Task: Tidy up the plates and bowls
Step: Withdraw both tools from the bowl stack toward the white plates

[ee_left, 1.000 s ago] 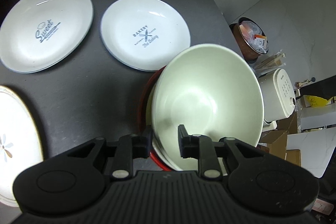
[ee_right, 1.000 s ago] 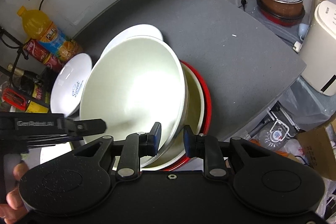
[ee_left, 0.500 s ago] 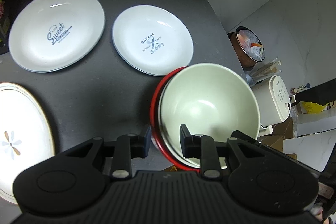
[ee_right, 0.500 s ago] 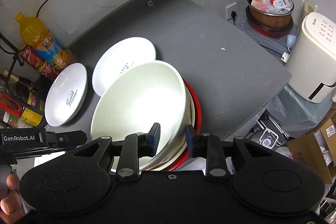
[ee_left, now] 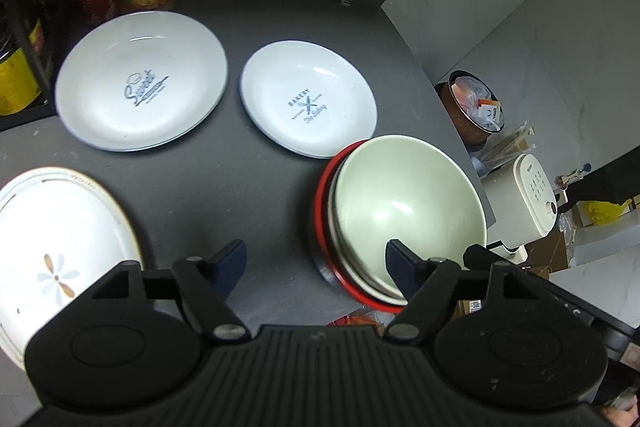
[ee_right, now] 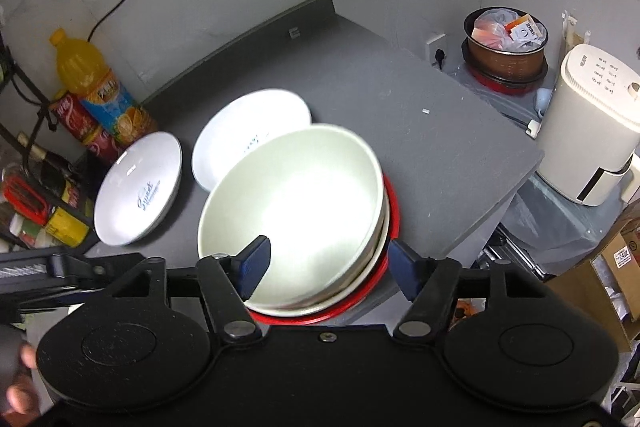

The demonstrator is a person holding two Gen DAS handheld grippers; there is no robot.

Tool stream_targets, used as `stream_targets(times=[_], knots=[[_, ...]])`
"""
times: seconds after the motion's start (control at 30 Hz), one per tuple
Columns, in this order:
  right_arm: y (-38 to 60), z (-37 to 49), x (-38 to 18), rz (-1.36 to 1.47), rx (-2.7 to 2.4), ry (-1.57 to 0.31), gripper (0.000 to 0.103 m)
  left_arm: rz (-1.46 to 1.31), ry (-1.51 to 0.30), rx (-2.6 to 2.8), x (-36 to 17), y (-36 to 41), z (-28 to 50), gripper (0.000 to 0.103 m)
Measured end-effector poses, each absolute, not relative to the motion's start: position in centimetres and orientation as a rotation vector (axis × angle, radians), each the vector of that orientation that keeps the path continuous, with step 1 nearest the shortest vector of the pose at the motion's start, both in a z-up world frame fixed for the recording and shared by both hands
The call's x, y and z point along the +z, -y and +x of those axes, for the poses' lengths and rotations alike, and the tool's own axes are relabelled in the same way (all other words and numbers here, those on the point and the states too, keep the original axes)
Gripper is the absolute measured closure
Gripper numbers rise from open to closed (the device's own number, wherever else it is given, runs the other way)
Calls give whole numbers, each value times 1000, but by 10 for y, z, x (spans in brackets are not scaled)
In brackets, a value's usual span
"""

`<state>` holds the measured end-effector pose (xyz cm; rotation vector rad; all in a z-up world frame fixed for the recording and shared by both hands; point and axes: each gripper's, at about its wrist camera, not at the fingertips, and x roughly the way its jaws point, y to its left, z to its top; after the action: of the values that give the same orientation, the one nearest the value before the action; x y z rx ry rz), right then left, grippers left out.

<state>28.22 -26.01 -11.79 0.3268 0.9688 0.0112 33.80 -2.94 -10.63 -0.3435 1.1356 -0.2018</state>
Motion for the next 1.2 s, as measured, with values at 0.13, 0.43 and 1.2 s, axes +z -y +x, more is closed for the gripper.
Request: stream_targets(times=[0.13,0.43,1.2], knots=[[251,279,-131,331,3,-997,70,-347,-1132,-187,-108,15,327,26],[238,269,-128,344,-7,-1015,70,-395,-1132,-110,-114,-33,303,26],[159,279,-96,182,246,-1013,19,-453,-1091,36,-104,-94,264,21]])
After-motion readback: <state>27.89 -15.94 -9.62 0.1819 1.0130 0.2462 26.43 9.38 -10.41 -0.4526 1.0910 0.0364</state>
